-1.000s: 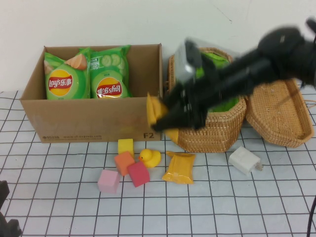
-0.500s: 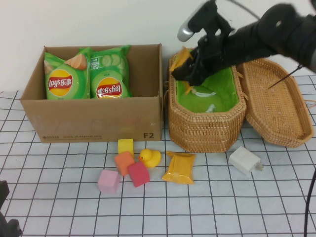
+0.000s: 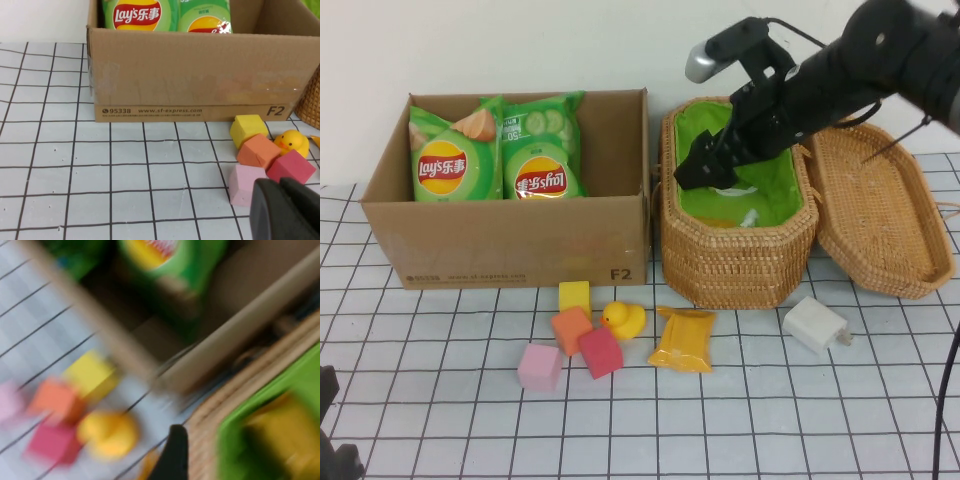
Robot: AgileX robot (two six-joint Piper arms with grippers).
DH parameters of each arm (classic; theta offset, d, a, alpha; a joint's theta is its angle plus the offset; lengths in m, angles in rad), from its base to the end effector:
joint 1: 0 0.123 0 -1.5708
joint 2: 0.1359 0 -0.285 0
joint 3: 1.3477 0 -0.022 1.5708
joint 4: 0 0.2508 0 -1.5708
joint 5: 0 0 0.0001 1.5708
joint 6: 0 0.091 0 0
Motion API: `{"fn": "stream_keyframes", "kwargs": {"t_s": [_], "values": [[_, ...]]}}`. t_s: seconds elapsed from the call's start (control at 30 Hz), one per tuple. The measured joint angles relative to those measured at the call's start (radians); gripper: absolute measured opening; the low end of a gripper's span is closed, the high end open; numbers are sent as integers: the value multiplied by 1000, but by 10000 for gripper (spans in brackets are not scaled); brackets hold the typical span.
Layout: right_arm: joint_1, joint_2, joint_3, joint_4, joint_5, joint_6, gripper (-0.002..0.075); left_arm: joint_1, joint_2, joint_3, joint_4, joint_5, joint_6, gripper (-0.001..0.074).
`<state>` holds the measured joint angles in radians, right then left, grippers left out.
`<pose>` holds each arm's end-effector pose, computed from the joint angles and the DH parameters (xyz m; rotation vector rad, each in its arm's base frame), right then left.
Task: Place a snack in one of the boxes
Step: Place the biscuit in the biscuit box, then pick up the biscuit
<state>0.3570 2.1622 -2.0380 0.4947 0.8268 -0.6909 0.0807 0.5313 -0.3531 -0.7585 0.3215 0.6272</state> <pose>0.4576 0.2046 0.2874 -0.9612 2.1417 0.4300 0.1132 -0.0108 0.2698 -0.0272 1.8969 -0.2245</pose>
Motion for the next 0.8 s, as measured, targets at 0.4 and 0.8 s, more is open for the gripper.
{"fn": "stream_keyframes", "kwargs": {"t_s": [0.4,0.8], "values": [[138,3,23,-18,387,-52,692,0,0,0,-8,-5,0,-1],[258,65,123,-331,361,498,643,0,0,0,-23,-5,0,-1]]}}
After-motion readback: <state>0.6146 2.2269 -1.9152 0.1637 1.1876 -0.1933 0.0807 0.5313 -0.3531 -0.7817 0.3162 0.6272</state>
